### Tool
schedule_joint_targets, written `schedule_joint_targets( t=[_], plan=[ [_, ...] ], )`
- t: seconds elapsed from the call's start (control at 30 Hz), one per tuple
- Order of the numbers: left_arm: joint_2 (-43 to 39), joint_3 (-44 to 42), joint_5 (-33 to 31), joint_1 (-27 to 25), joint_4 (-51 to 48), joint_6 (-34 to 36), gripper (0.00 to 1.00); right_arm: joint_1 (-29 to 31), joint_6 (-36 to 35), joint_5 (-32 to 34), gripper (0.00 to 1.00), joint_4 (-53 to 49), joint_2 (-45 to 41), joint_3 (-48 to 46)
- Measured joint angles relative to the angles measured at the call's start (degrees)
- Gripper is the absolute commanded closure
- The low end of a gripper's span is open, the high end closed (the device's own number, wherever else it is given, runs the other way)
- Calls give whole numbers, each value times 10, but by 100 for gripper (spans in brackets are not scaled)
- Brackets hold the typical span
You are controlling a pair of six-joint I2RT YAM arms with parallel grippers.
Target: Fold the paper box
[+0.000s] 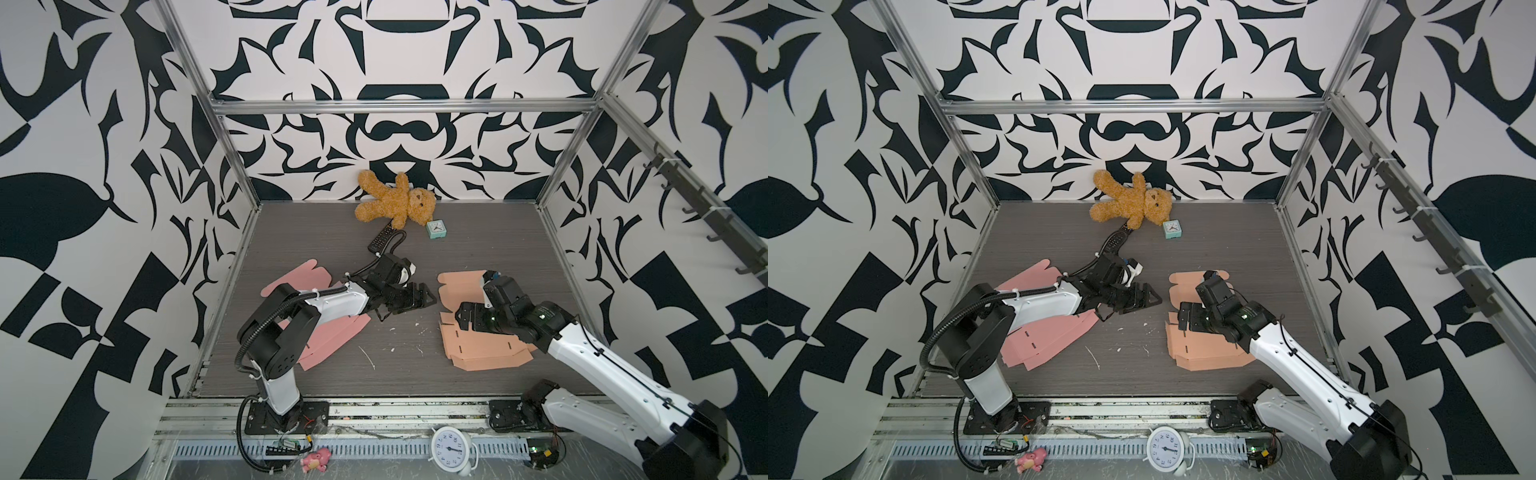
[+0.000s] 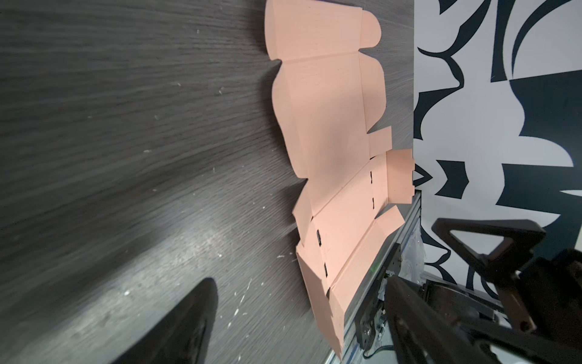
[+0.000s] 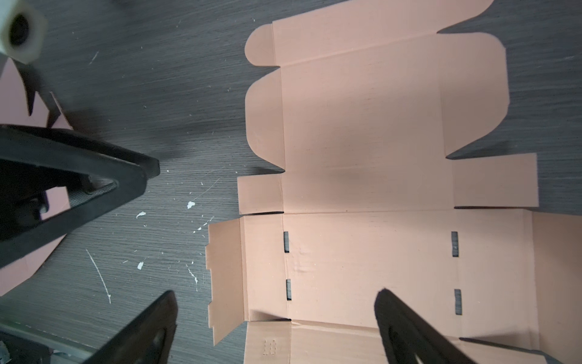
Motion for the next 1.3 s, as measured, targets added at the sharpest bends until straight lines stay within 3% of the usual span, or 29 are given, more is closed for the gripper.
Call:
schedule_joint_targets(
  t=[0.77,1.3],
  plan=[
    [97,69,10,0,57,-61,32,3,12,-7,1,-19,-61,-13],
    [189,130,6,-19,80,-123,57,3,7,-1,1,-29,-70,-13]
  ],
)
